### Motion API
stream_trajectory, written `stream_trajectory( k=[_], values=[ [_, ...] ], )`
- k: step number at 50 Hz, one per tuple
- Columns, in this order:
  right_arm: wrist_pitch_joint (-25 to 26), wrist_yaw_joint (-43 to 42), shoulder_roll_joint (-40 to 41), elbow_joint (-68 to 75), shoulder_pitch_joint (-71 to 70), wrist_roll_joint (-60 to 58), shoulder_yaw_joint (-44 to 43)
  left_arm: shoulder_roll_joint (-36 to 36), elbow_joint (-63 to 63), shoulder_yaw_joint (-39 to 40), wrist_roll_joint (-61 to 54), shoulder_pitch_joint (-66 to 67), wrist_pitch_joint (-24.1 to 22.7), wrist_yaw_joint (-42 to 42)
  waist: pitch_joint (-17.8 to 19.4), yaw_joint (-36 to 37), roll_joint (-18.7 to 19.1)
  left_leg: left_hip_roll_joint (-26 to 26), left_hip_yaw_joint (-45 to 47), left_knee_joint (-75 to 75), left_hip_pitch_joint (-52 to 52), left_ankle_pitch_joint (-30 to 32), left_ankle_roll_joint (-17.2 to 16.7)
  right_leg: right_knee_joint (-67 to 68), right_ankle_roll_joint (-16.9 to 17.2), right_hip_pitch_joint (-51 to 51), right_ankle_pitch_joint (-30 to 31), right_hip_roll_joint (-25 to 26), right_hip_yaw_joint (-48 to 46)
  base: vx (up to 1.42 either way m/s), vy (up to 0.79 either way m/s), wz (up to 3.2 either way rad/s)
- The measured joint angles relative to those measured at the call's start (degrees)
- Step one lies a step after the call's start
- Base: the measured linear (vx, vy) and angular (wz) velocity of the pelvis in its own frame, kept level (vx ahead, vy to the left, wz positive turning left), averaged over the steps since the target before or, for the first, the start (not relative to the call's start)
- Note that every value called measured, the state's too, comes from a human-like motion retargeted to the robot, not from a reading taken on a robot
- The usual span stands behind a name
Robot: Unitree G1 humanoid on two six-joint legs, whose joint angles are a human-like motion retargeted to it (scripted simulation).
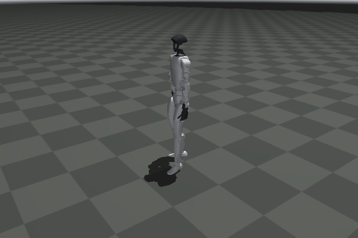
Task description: In place motions
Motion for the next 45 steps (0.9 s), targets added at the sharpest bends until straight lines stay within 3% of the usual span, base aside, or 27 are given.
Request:
stream_trajectory(
  k=[3, 5, 9, 28, 45],
  values=[
    [0.0, 0.8, -0.5, 0.3, 1.0, -0.6, 0.3, 0.5, -0.1, 0.1, 0.7, 0.2, -0.1, 0.1, -0.9, 8.6, 0.1, 2.8, 9.3, -0.4, 1.6, -0.8, -1.1, 1.6, 0.4, -1.6, -1.9, 1.2, 9.6, -0.02, 0.00, -2.40],
    [-0.3, 0.7, -0.8, -0.4, 1.9, -1.1, -0.1, 0.7, 0.4, -0.1, 1.0, 0.7, 0.0, 0.3, -1.1, 9.5, 0.4, 3.4, 10.6, -0.4, 2.1, -0.9, -1.3, 1.6, 0.5, -1.9, -1.7, 1.5, 11.2, -0.01, -0.01, -0.29],
    [-0.2, 0.3, -0.8, -2.5, 1.8, -2.0, -0.2, 1.5, 2.6, 0.5, 1.1, 1.3, 0.4, 0.8, -0.2, -1.2, 0.5, 0.6, 1.5, -0.3, 0.7, -0.1, -0.1, 0.4, -0.2, -1.6, 0.7, 0.6, 2.2, -0.02, -0.02, 1.63],
    [-2.5, -0.1, 3.3, -11.7, -0.1, -2.9, 5.1, 1.6, 5.4, 2.3, 3.4, 3.8, 3.2, 0.1, -0.3, -2.1, 0.9, 0.7, 1.9, -0.8, 1.6, 0.1, -0.2, 0.6, -0.8, -2.1, 1.2, 1.4, 2.9, 0.00, 0.00, -0.01],
    [-1.4, -1.4, 0.9, -6.7, -0.5, -4.2, 4.0, 1.6, 4.9, 0.7, 5.4, 2.6, 4.4, -2.5, -0.3, -1.9, 1.0, 0.4, 0.7, -1.0, 2.1, 0.1, -0.1, 0.9, -1.3, -2.2, 1.3, 1.9, 2.3, 0.00, 0.00, 0.00]
  ],
)
